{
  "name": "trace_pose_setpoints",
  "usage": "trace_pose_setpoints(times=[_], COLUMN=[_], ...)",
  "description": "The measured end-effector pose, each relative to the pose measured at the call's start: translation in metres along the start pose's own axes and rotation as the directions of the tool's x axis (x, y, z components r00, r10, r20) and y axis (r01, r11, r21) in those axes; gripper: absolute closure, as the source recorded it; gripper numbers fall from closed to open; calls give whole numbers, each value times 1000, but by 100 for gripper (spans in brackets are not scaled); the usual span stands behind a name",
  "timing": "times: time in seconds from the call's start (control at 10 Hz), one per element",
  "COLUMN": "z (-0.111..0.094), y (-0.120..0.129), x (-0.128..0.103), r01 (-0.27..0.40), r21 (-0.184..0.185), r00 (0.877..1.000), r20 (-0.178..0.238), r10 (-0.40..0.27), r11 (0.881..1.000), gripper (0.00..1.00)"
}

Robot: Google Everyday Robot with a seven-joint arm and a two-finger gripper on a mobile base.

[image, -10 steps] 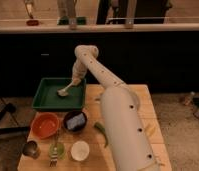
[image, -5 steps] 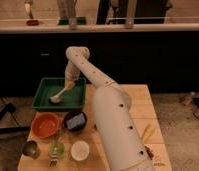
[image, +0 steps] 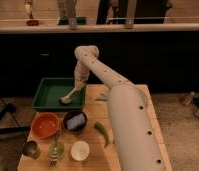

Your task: Wipe tray with brush

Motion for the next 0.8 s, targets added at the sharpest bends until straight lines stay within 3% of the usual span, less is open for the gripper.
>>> trace_pose_setpoints(times=[0.4, 0.8], z=[-14, 2], y=[-18, -62], x=[8, -21], r01=[-23, 45], r21=[53, 52], r00=[998, 995], r20=[-51, -94], r10=[26, -40], r11=[998, 998], gripper=[100, 100])
